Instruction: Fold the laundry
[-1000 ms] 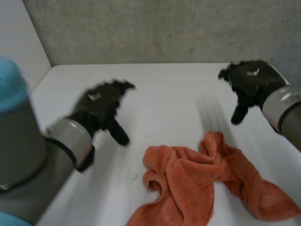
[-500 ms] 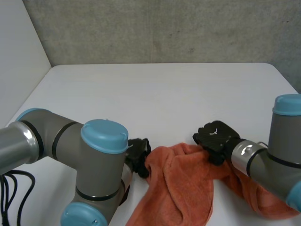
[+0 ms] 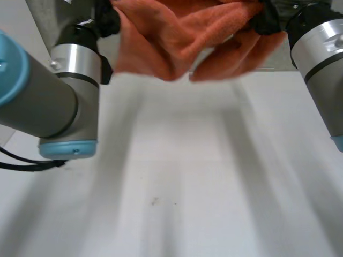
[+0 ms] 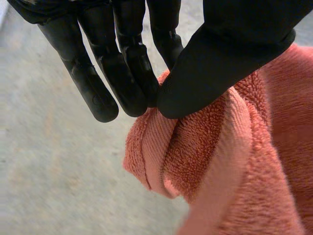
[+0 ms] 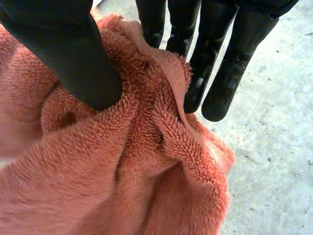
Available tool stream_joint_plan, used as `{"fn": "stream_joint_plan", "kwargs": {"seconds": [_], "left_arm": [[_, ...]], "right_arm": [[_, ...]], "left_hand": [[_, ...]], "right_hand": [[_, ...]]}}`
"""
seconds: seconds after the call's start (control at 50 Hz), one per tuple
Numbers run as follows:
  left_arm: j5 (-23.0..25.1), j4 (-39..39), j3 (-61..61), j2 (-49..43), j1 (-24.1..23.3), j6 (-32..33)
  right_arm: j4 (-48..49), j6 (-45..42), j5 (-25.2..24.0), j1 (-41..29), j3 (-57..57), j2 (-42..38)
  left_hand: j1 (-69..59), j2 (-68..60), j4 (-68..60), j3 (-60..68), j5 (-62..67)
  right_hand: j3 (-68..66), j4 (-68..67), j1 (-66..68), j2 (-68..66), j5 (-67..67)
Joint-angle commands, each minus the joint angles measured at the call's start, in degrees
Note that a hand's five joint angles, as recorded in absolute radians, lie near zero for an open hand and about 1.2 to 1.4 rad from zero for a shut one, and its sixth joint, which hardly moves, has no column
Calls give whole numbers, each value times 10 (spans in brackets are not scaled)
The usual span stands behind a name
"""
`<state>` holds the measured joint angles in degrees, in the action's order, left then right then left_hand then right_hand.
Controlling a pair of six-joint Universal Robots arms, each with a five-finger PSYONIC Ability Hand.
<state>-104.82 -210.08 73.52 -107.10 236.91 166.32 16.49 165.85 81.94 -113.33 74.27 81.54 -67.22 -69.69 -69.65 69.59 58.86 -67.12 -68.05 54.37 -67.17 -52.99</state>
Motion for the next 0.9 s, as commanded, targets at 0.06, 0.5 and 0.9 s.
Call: {"fn": "stream_joint_plan", "kwargs": {"seconds": [0.06, 0.5, 0.9], "left_arm": [[18, 4, 121, 5, 5, 14], [45, 284, 308, 36, -6, 31], [45, 323, 140, 63, -34, 38]], "right_arm": [[-55, -4, -13, -5, 116, -14], [-199, -102, -29, -23, 172, -158], [-137, -78, -38, 42, 234, -18]], "left_hand": [[-128, -103, -103, 104, 111], [277, 302, 302, -301, -294], [393, 418, 418, -417, -410]], "right_hand": [[-129, -120, 256, -128, -170], [330, 339, -202, 330, 288], [400, 410, -273, 401, 359]]}}
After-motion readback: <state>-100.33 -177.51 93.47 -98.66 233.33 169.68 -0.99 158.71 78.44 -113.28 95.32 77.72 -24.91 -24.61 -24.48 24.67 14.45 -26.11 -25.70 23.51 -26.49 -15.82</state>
